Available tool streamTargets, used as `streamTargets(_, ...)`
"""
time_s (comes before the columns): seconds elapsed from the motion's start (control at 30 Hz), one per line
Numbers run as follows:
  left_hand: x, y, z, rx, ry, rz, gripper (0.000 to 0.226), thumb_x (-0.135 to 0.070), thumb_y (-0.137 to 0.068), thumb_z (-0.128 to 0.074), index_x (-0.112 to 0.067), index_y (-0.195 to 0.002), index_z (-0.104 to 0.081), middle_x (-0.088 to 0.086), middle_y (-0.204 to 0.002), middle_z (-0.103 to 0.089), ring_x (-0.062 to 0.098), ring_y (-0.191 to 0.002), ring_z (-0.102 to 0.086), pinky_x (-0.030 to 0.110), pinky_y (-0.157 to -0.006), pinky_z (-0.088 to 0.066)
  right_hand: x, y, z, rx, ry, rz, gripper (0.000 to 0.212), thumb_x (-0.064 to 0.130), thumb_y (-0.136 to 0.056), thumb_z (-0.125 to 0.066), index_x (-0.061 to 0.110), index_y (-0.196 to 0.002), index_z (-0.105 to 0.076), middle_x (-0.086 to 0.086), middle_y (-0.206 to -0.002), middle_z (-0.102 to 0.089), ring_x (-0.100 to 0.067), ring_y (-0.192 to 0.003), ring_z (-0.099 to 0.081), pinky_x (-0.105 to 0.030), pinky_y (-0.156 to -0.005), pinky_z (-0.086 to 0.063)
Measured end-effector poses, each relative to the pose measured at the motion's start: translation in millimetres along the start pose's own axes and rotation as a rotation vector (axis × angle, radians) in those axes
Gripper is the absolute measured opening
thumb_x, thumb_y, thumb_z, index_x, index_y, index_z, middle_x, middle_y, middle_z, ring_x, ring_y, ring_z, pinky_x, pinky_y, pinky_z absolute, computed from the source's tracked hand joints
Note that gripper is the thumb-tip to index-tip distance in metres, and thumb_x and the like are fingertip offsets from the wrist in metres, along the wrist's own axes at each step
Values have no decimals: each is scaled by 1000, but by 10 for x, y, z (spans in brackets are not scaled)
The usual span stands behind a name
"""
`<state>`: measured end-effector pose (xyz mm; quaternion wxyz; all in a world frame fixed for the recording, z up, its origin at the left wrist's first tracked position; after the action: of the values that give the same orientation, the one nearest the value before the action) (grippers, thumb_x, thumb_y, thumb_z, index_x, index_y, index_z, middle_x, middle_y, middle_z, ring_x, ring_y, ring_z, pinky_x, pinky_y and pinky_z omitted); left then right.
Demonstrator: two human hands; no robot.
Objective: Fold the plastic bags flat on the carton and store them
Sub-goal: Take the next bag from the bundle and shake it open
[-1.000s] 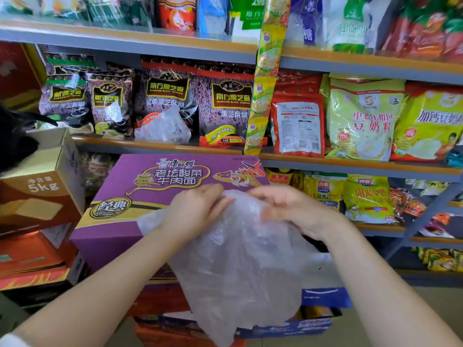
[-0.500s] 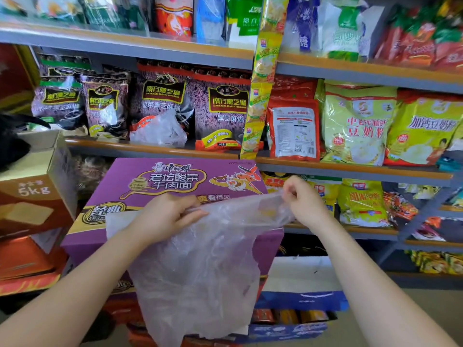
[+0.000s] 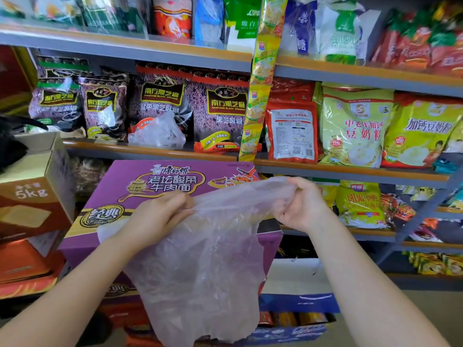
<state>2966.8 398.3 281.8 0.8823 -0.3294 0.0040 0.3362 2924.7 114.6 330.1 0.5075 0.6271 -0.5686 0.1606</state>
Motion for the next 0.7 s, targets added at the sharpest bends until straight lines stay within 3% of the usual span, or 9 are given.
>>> streamTargets(0.07,15,-5,-20,8,16,4,43,-65,-89,-20,-27,-87,-41,-12,-95,-45,8,-78,-49,26,-60,-46,-17,-17,-11,-43,-220,-26,25,22,-95,-45,4,-80,-54,1,-48,-48,-7,-33,-43,-13,-31,-32)
streamTargets(0.13,9,-20,-39,14,37,-2,44,-65,-89,-20,-28,-88,-43,-11,-94,-46,8,-79,-50,28,-61,-47,-24,-81,-37,-86,-312,67,21,20,-94,-53,1,-101,-53,-9,-73,-57,-13,-52,-59,-16,-44,-50)
streamTargets(0.2,-15,-48,-46,-1,54,-8,44,-64,-90,-21,-28,-87,-45,-9,-88,-49,9,-76,-50,30,-60,-48,-103,-129,-58,-171,9,239,45,26,-88,-62,6,-125,-45,-10,-114,-55,-22,-99,-60,-31,-83,-54)
streamTargets(0.27,-42,-92,-45,-16,54,-18,43,-62,-90,-22,-27,-87,-47,-8,-84,-53,14,-75,-53,32,-59,-50,-258,-125,-80,-370,573,620,55,28,-83,-66,15,-132,-44,-8,-135,-45,-22,-124,-43,-35,-104,-35)
streamTargets(0.33,-92,-140,-54,-29,47,-54,45,-60,-91,-23,-25,-84,-51,-4,-83,-57,20,-71,-59,33,-56,-51,-433,-12,-199,-245,969,1096,37,29,-82,-61,17,-117,-59,-7,-131,-46,-17,-124,-39,-26,-105,-25)
streamTargets(0.43,-203,-217,-68,-33,38,-125,45,-56,-92,-26,-23,-80,-53,-1,-79,-57,25,-66,-60,34,-51,-51,-671,19,-412,214,1349,1246,30,36,-82,-53,15,-98,-66,-5,-118,-59,-16,-114,-46,-24,-101,-22)
streamTargets(0.5,-243,-253,-57,-35,28,-150,45,-54,-92,-29,-20,-77,-53,1,-78,-56,24,-65,-59,36,-49,-50,-687,-22,-499,228,1556,1334,24,34,-82,-55,13,-89,-63,-5,-104,-65,-24,-103,-55,-32,-99,-25)
streamTargets(0.6,-164,-168,-37,-32,65,-104,44,-56,-89,-37,-19,-69,-51,-5,-74,-53,13,-65,-51,32,-52,-49,-566,-95,-484,270,1642,1099,32,38,-90,-51,19,-65,-45,0,-68,-52,-26,-73,-51,-36,-68,-35)
streamTargets(0.7,1,62,-61,89,22,12,45,-69,-80,-34,-29,-61,-30,-16,-61,-36,3,-62,-36,31,-52,-46,-436,-193,-332,290,1518,909,49,34,-91,-54,19,-52,-28,1,-52,-30,-17,-55,-34,-33,-55,-22)
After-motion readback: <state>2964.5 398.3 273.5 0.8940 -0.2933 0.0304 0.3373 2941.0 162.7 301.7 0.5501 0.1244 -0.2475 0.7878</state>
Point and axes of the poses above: each hand's wrist, its own y-axis away from the middle knuckle, its own z-axis out of the back of the hand, x = y × z, the point moved 1 cm from there along -y, towards the middle knuckle
